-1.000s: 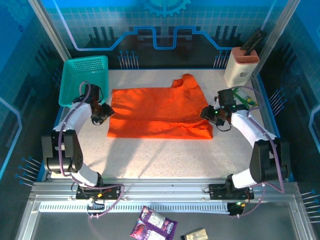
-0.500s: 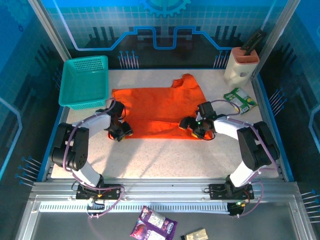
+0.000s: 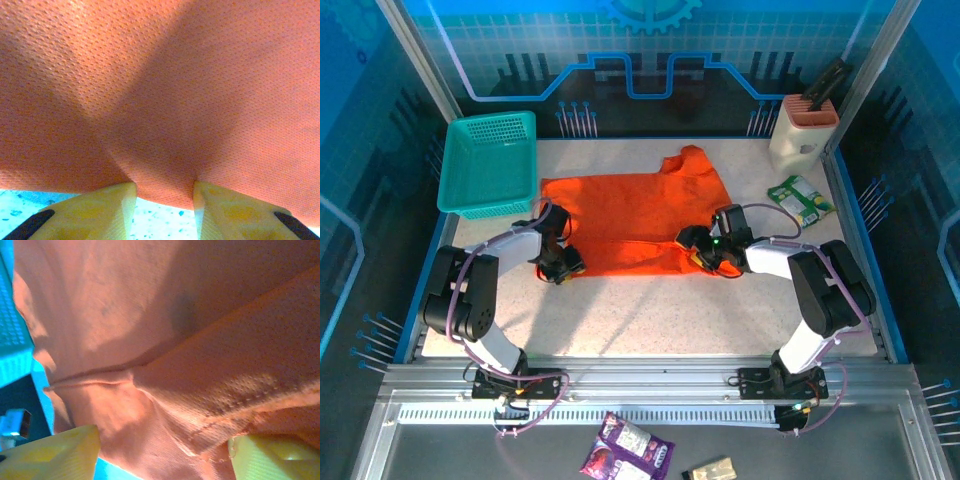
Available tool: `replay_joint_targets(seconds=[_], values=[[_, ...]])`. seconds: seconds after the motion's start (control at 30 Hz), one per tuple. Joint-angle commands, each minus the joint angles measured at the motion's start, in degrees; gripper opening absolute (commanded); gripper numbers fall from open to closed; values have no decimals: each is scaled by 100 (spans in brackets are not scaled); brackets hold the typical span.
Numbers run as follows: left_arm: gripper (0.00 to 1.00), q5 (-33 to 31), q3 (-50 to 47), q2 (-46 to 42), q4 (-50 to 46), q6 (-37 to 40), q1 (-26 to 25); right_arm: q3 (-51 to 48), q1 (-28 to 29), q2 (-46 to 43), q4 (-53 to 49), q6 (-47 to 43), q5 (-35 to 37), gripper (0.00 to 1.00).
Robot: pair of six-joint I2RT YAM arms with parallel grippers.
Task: Fold the inside-out t-shirt
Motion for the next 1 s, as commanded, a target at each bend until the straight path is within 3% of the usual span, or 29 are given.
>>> replay_joint_targets(seconds=[0.0, 0.23, 0.47, 0.8, 0.97], values=[[37, -357, -161, 44, -199, 45, 2, -30, 22, -80, 369, 232, -24, 67], [36, -455, -178, 22, -277, 81, 1, 377, -253, 184, 538, 232, -74, 64], [37, -481, -174, -128, -375, 114, 2, 1487, -579, 702, 911, 110, -514, 62], [38, -384, 347, -427, -671, 234, 2, 1288, -752, -849, -2906, -1730, -341, 66], [37, -552, 490, -83, -778, 394, 11, 1152, -767, -677, -3380, -2216, -595, 69]])
